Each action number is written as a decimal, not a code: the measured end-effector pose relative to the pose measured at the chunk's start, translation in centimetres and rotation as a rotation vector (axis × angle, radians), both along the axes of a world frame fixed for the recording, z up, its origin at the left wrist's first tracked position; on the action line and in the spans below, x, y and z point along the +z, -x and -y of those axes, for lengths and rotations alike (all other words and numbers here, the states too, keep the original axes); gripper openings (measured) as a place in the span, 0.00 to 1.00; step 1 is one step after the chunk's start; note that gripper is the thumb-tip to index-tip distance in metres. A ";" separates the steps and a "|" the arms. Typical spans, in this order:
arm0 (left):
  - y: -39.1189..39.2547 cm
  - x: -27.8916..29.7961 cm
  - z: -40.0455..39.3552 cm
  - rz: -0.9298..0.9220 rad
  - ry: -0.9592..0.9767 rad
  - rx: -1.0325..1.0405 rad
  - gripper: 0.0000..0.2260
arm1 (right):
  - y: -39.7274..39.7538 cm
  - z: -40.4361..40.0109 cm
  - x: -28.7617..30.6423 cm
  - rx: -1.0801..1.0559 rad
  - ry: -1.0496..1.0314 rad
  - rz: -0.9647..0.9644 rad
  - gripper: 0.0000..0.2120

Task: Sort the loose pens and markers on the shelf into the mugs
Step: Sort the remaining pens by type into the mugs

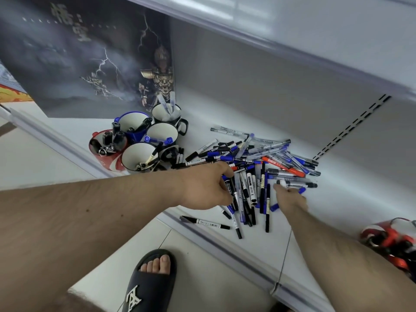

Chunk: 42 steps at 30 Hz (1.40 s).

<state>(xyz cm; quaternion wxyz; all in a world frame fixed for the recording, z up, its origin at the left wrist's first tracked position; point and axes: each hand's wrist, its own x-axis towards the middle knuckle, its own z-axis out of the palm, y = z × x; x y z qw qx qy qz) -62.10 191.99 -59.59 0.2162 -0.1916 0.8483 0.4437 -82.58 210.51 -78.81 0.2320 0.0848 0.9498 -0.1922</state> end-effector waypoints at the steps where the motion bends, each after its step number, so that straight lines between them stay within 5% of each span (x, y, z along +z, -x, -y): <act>1: 0.1 0.0 -0.2 0.002 0.001 -0.008 0.25 | -0.4 0.6 0.1 0.027 -0.019 0.010 0.40; 5: 0.5 0.1 -0.8 0.016 0.058 -0.072 0.26 | -2.4 2.9 1.2 0.205 -0.183 0.063 0.59; 12: 0.6 -0.2 -0.9 0.052 0.083 -0.109 0.26 | -2.7 4.8 1.4 0.184 -0.302 0.080 0.68; 25: 0.8 -0.8 -0.9 0.085 0.094 -0.154 0.25 | -1.5 4.3 0.8 0.308 -0.310 0.086 0.51; 30: 0.9 -1.0 -0.9 0.091 0.089 -0.177 0.24 | -1.0 2.0 0.8 0.369 -0.250 0.165 0.37; 32: 0.9 -0.9 -0.9 0.093 0.094 -0.183 0.24 | -1.0 1.7 1.2 0.422 -0.266 0.195 0.39; 35: 1.0 -0.7 -1.1 0.096 0.112 -0.205 0.24 | -1.3 1.9 1.2 0.413 -0.270 0.194 0.59; 37: 1.1 -0.8 -1.3 0.094 0.127 -0.222 0.24 | -1.1 2.1 1.1 0.356 -0.283 0.121 0.63; 39: 1.0 -0.8 -1.5 0.097 0.131 -0.225 0.25 | -1.2 2.5 1.2 0.328 -0.235 0.078 0.61; 42: 0.9 -0.9 -1.5 0.110 0.123 -0.220 0.25 | -1.7 3.0 0.5 0.309 -0.120 0.048 0.45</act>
